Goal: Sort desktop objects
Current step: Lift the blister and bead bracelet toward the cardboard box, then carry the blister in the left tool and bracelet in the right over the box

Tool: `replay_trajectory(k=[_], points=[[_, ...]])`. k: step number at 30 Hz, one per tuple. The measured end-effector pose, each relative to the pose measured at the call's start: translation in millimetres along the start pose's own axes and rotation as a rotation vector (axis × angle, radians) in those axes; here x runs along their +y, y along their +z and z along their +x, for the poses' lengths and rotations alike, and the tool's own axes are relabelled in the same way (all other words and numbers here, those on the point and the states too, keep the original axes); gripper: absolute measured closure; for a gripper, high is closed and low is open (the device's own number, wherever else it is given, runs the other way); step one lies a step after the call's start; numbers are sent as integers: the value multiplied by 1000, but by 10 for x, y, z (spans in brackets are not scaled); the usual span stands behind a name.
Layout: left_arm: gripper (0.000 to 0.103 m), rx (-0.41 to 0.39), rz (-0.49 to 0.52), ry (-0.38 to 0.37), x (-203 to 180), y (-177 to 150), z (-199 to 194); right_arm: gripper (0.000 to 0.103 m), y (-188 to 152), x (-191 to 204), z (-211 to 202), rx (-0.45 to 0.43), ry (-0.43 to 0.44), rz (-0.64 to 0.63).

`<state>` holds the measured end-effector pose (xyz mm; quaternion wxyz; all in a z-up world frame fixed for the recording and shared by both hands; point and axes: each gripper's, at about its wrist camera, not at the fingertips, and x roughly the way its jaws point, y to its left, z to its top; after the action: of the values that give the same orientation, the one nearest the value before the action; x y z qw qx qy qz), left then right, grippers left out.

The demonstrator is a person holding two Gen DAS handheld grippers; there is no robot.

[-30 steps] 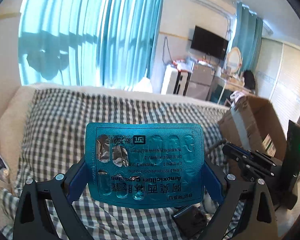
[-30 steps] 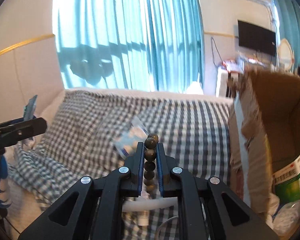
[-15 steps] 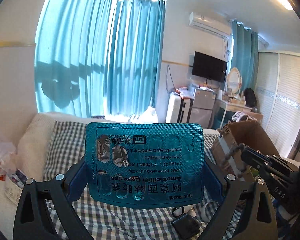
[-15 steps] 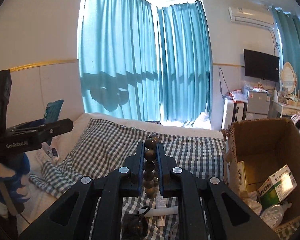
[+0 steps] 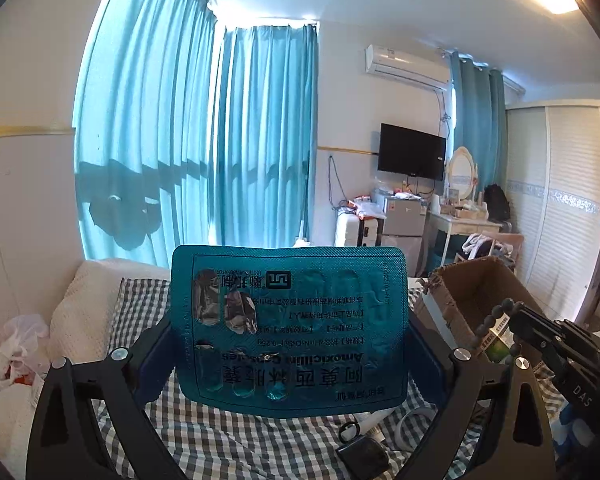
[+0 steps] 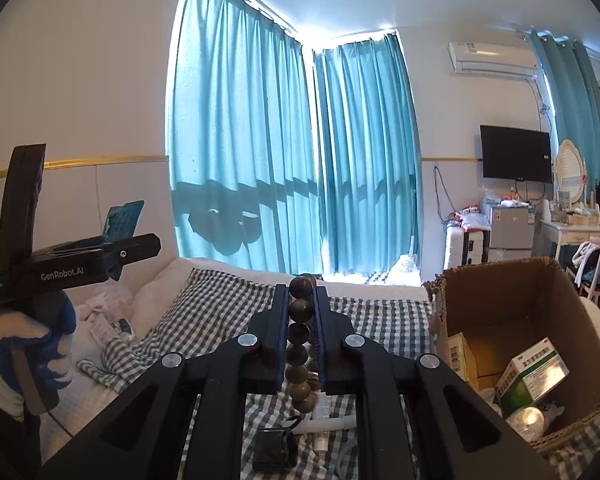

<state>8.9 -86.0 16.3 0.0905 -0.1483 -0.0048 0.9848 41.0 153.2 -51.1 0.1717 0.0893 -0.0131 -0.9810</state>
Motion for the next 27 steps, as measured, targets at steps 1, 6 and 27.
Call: replay_trajectory(k=[1,6,27], points=[[5,-4,8,6,-43,10,-5,92,21,7,-7,-9,-5,-13],[5,-21,9,-11,-230,26,-3,92,102,19,-56,-45,-43,-77],[5,23,40,-268,-1529,268,560,92,126,-1067,-306,-102,-293,-52]])
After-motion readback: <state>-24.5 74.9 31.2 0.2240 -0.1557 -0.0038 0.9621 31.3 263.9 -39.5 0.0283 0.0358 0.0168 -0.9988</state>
